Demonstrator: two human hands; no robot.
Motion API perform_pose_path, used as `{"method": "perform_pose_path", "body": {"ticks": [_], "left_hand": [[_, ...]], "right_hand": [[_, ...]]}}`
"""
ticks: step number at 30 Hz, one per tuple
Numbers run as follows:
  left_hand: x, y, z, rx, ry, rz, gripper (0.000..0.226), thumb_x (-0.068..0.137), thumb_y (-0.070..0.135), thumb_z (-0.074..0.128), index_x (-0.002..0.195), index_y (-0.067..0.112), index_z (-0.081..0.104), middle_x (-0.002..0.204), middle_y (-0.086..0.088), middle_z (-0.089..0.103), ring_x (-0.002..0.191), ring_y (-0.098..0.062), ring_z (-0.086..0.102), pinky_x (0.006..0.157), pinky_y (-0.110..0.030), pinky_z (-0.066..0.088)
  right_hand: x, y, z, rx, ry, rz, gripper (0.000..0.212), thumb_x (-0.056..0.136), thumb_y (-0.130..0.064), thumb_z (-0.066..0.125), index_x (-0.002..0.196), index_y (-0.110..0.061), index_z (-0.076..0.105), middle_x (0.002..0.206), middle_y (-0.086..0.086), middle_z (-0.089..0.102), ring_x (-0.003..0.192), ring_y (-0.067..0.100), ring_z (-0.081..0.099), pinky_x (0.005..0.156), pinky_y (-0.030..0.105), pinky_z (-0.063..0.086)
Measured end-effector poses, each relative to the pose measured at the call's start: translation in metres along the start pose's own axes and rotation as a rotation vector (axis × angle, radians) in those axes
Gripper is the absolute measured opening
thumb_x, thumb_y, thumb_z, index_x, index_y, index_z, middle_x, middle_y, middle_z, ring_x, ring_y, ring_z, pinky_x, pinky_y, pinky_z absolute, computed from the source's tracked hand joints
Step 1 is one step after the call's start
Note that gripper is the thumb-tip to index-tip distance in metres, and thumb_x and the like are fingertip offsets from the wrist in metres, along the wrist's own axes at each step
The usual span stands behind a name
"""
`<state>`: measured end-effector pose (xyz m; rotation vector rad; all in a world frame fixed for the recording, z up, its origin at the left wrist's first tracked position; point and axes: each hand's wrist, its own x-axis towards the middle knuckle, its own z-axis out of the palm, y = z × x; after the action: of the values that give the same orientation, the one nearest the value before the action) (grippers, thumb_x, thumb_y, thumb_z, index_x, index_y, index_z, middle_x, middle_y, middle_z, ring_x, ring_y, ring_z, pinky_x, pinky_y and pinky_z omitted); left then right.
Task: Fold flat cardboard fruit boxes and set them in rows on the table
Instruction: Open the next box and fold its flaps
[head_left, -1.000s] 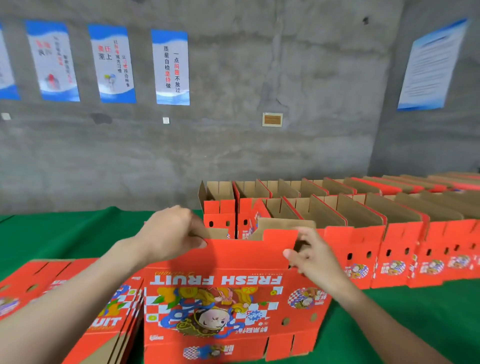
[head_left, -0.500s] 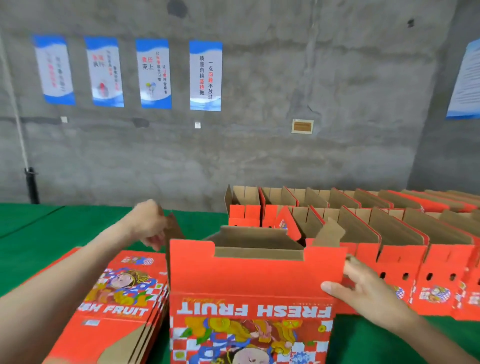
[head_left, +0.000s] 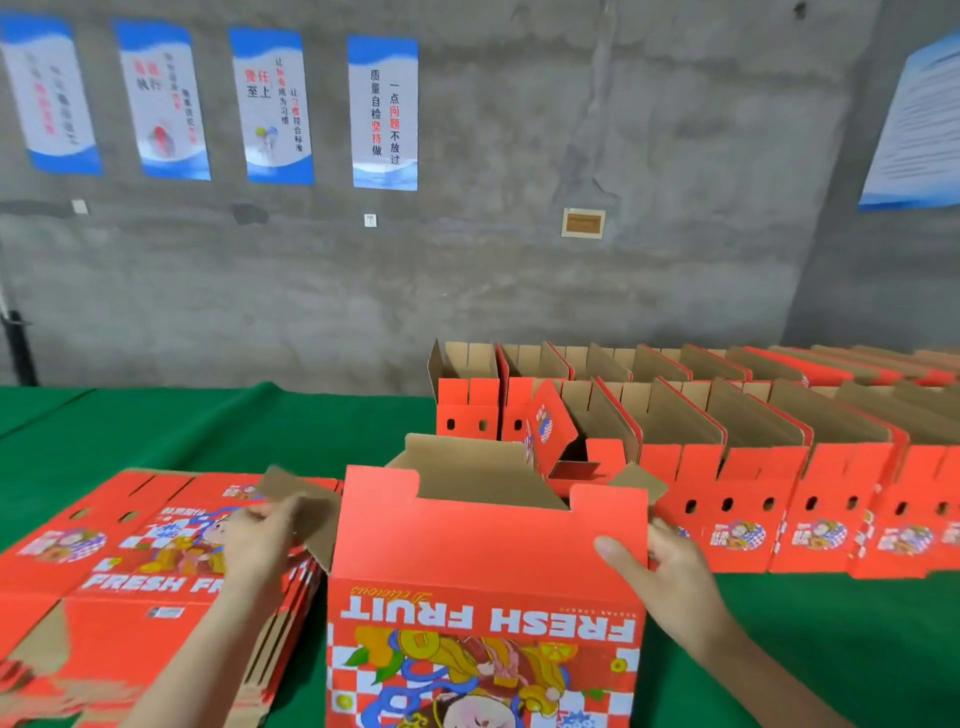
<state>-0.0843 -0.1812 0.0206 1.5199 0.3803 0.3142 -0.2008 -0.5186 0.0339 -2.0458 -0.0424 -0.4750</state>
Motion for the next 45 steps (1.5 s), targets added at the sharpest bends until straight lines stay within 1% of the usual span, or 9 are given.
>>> {"method": "perform_pose_path", "body": {"ticks": [3,7,16,21,24,28,37,41,45], "left_hand": [[-0.028,-0.009,0.009,-0.124,-0.309,-0.249,0.023,0.088,0.018,0.054,0.069,0.01,0.065,0.06,-0.009,0.067,0.047,-0.02,0.062,0.045,-0.02,0.049],[-0.035,0.002,0.019,-0.177,-0.134,-0.226,0.022,0.092,0.006,0.044,0.071,0.005,0.052,0.039,-0.007,0.058,0.029,-0.018,0.054,0.031,-0.021,0.043],[-0.029,-0.018,0.043,-0.128,0.016,-0.01,0.029,0.099,0.027,0.045,0.1,0.003,0.06,0.077,-0.01,0.061,0.068,-0.024,0.056,0.068,-0.036,0.045],[-0.026,-0.01,0.045,-0.144,-0.097,-0.038,0.026,0.098,0.027,0.047,0.095,0.004,0.06,0.084,-0.019,0.066,0.076,-0.034,0.064,0.079,-0.051,0.053],[-0.023,-0.01,0.047,-0.143,-0.123,-0.069,0.026,0.098,0.025,0.048,0.09,0.003,0.057,0.077,-0.021,0.067,0.07,-0.035,0.065,0.071,-0.05,0.055],[-0.026,-0.01,0.048,-0.152,-0.108,-0.074,0.024,0.098,0.021,0.049,0.088,0.001,0.056,0.066,-0.014,0.063,0.056,-0.026,0.06,0.053,-0.033,0.047],[-0.027,-0.012,0.038,-0.146,-0.216,-0.072,0.021,0.097,0.013,0.048,0.087,-0.002,0.058,0.057,-0.013,0.062,0.05,-0.026,0.056,0.056,-0.035,0.044],[-0.031,-0.006,0.037,-0.159,-0.253,-0.118,0.017,0.096,0.009,0.048,0.085,-0.001,0.056,0.055,-0.013,0.064,0.051,-0.027,0.059,0.059,-0.037,0.048],[-0.026,-0.002,0.034,-0.184,-0.231,-0.171,0.015,0.096,0.007,0.044,0.086,0.001,0.053,0.052,-0.012,0.065,0.042,-0.025,0.062,0.041,-0.029,0.051]], "right_hand": [[-0.003,-0.004,0.008,0.095,0.016,-0.026,0.027,0.074,-0.05,0.062,0.09,-0.031,0.072,0.099,0.006,0.066,0.087,0.016,0.068,0.079,0.042,0.056],[-0.001,-0.009,0.014,0.15,0.107,-0.101,0.026,0.077,-0.044,0.06,0.091,-0.025,0.071,0.096,0.008,0.067,0.084,0.015,0.069,0.075,0.036,0.057],[0.018,-0.007,0.009,-0.107,0.215,0.02,0.06,0.091,-0.037,0.056,0.036,-0.021,0.039,0.037,-0.008,0.04,0.037,0.005,0.041,0.048,0.019,0.031],[0.035,-0.017,-0.011,-0.213,0.341,0.046,0.032,0.085,-0.038,0.067,0.089,-0.008,0.058,0.089,-0.001,0.06,0.09,0.019,0.053,0.087,0.04,0.042],[0.043,-0.054,-0.007,-0.357,0.588,-0.473,0.021,0.086,-0.021,0.063,0.104,-0.011,0.06,0.111,-0.004,0.057,0.109,0.013,0.047,0.1,0.03,0.032],[0.068,-0.078,0.026,-0.595,0.011,-0.532,0.027,0.098,-0.025,0.04,0.088,-0.012,0.061,0.086,0.0,0.061,0.084,0.022,0.055,0.075,0.036,0.046],[0.147,-0.062,0.033,-0.871,-0.759,0.287,0.086,0.084,-0.05,0.053,0.151,-0.04,0.0,0.16,0.003,0.016,0.142,0.025,0.025,0.107,0.032,0.03],[0.152,-0.064,0.023,-0.886,-0.828,0.278,0.078,0.086,-0.07,0.043,0.151,-0.033,0.018,0.161,-0.005,0.008,0.147,0.021,0.009,0.118,0.045,0.013],[0.13,-0.067,-0.019,-0.456,-0.659,0.296,0.084,0.069,-0.084,0.036,0.116,-0.021,0.067,0.129,-0.004,0.061,0.126,0.017,0.05,0.113,0.042,0.029]]}}
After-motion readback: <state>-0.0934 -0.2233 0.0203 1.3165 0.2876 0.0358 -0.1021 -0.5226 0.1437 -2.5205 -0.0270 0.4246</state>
